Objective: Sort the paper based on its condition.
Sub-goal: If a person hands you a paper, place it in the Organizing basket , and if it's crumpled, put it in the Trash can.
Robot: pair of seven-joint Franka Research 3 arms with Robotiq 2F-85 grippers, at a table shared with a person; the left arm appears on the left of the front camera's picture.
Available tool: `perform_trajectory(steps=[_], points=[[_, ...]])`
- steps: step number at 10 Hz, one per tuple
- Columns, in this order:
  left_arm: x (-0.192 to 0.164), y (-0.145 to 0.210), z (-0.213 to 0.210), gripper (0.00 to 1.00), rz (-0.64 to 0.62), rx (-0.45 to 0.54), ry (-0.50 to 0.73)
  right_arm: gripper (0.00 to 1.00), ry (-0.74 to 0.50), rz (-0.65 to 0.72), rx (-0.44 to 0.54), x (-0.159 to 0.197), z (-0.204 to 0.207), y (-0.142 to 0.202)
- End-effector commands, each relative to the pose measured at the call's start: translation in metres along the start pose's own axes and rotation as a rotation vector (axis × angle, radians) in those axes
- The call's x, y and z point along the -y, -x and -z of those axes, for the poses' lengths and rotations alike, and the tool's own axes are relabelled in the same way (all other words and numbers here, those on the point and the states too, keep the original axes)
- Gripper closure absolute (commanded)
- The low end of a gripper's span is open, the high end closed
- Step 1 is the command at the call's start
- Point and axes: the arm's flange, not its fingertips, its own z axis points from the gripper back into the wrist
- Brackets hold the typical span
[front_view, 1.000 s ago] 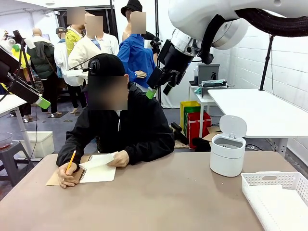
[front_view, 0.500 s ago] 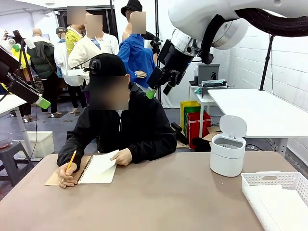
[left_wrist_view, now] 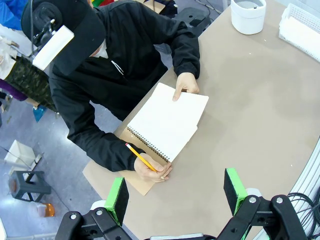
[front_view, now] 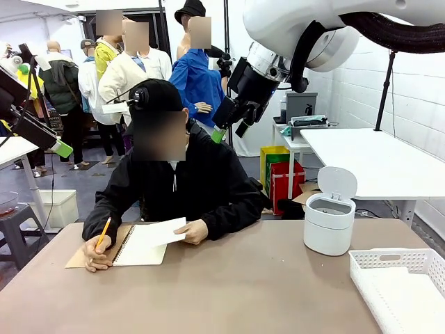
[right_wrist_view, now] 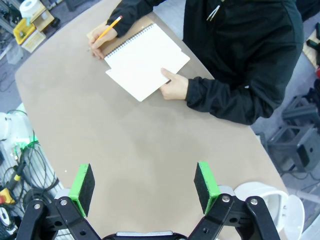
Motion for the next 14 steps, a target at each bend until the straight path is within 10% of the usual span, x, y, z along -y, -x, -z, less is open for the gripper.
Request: perform_trajectory(steps=[1, 14], points=[[-0.0001, -0.0001, -0.0003, 0.00, 0.000, 0.001, 0.001, 0.00, -0.010, 0.008, 0.004, 0.0009, -0.0010, 0.0002], [-0.0001, -0.0001, -0.0003, 0.00, 0.000, 0.001, 0.001, 0.00, -0.010, 0.008, 0.004, 0.0009, -0.0010, 0.0002]])
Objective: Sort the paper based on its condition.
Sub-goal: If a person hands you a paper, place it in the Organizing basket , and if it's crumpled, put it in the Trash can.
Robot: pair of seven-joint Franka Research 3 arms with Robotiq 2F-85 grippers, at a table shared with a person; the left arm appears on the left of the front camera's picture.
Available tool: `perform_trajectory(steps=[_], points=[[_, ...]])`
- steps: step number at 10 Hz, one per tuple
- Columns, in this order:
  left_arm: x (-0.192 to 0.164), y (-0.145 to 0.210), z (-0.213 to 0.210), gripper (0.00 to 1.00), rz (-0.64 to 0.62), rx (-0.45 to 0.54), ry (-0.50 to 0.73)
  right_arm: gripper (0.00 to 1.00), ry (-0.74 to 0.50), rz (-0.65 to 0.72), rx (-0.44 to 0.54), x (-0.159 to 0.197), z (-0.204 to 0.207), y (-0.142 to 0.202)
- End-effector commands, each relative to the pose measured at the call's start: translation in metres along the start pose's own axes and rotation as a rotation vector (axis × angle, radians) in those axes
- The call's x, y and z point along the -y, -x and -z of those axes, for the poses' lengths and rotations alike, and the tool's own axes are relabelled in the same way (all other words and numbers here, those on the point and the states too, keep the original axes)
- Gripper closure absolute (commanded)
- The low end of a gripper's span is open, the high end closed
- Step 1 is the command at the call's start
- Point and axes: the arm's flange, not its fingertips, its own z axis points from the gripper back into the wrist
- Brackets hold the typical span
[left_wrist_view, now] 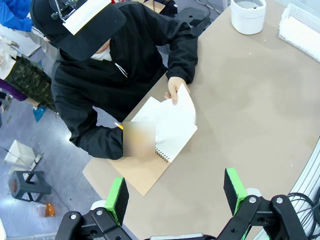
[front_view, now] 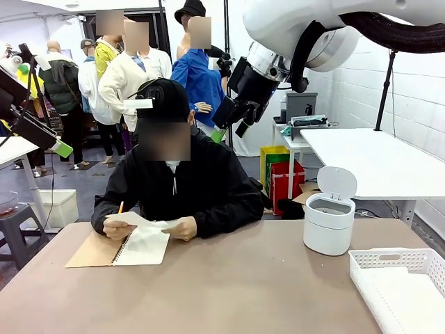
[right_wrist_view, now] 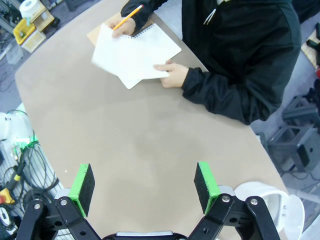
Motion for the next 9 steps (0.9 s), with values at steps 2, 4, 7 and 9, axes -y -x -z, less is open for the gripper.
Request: perform_trajectory(steps=[2, 4, 7, 9], points=[[-0.0001, -0.0001, -0.0003, 0.00, 0.000, 0.001, 0.001, 0.00, -0.010, 0.008, 0.004, 0.0009, -0.0010, 0.0002], [-0.0001, -0.0001, -0.0003, 0.00, 0.000, 0.001, 0.001, 0.00, -0.010, 0.008, 0.004, 0.0009, -0.0010, 0.0002], [-0.0001, -0.0001, -0.0003, 0.00, 0.000, 0.001, 0.001, 0.00, -0.010, 0.008, 0.004, 0.0009, -0.0010, 0.0002], [-0.0001, -0.0001, -0.0003, 0.00, 0.000, 0.001, 0.001, 0.00, -0.010, 0.008, 0.004, 0.0009, -0.0010, 0.0002]])
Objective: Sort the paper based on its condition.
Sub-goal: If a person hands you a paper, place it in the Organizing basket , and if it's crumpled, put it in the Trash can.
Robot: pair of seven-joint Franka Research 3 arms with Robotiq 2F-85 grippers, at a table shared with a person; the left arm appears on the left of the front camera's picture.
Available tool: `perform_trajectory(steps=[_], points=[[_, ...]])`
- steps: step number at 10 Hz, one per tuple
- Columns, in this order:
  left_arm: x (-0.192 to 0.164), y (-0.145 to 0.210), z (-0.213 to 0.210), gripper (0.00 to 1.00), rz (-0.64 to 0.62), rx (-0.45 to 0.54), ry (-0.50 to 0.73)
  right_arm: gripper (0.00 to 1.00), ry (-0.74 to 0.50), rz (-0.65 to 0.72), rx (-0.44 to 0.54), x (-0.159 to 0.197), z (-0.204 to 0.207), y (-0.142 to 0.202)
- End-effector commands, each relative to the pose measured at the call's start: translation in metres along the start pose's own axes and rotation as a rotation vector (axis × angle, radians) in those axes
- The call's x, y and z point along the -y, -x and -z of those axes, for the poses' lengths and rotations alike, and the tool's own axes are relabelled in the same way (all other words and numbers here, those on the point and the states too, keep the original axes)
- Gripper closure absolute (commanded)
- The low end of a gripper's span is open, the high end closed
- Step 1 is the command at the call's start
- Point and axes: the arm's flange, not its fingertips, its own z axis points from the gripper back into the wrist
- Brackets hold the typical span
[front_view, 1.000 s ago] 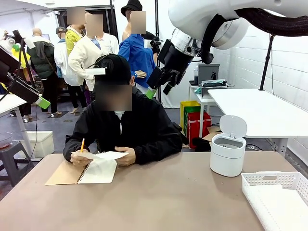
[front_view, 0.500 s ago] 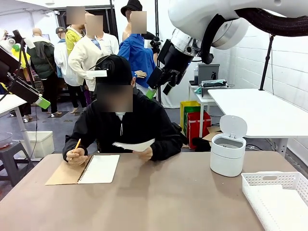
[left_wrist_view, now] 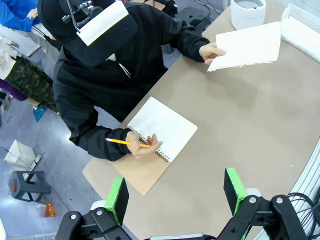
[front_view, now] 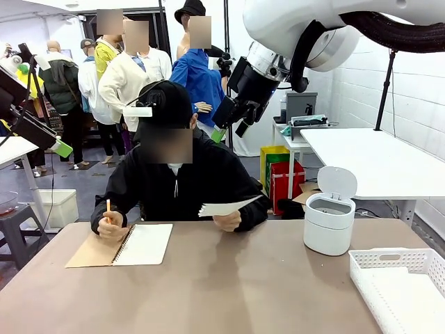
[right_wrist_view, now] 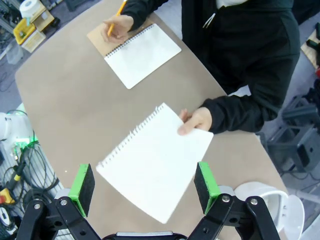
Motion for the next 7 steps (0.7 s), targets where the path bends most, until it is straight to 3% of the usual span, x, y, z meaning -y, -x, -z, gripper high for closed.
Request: perform_trajectory(steps=[1, 3, 7], points=[[0.000, 0.000, 0.000, 0.00, 0.000, 0.001, 0.001, 0.00, -0.010, 0.008, 0.004, 0.001, -0.001, 0.000], [0.000, 0.000, 0.000, 0.00, 0.000, 0.001, 0.001, 0.00, 0.000, 0.000, 0.000, 0.000, 0.000, 0.000], [0.000, 0.000, 0.000, 0.00, 0.000, 0.001, 0.001, 0.00, -0.239, 0.295, 0.007, 0.037, -0.003, -0.016]])
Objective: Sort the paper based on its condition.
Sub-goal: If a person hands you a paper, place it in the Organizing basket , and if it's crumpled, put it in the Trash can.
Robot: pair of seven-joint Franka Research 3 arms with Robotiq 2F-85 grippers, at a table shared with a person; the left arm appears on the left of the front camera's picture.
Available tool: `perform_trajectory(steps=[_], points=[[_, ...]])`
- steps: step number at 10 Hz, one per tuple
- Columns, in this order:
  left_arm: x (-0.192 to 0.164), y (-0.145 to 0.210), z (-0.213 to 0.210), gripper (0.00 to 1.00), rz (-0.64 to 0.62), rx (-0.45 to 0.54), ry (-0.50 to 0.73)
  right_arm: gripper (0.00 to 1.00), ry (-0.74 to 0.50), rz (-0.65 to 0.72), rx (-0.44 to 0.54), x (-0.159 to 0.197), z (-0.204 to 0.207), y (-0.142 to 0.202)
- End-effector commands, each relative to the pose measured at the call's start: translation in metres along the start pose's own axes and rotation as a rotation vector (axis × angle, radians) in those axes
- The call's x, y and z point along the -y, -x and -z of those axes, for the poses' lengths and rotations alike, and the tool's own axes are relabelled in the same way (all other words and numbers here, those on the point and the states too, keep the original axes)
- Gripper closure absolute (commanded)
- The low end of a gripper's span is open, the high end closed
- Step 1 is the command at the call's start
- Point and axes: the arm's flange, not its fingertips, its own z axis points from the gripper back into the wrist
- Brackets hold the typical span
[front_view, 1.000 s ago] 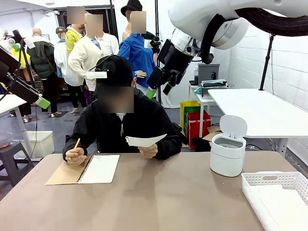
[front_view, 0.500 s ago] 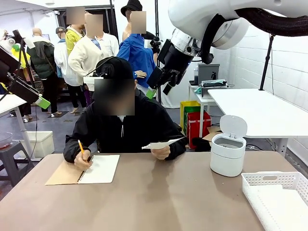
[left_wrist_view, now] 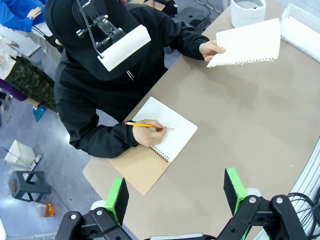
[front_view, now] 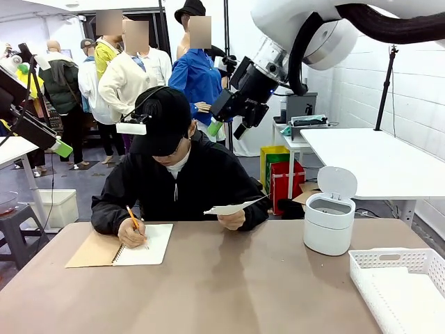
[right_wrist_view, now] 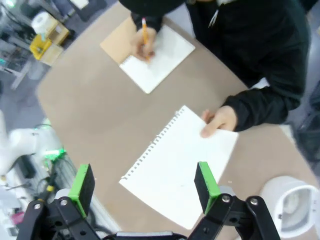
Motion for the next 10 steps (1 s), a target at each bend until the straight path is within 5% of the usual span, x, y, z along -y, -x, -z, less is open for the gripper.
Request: perform_trajectory(steps=[1, 6, 10], points=[[0.000, 0.000, 0.000, 0.00, 0.000, 0.001, 0.001, 0.00, -0.130, 0.193, 0.001, 0.022, -0.012, -0.009], [0.000, 0.000, 0.000, 0.00, 0.000, 0.001, 0.001, 0.00, -0.269, 0.597, -0.167, 0.093, 0.007, 0.023], [0.000, 0.000, 0.000, 0.00, 0.000, 0.001, 0.001, 0.00, -0.268, 0.610, -0.197, 0.110, 0.020, 0.035]])
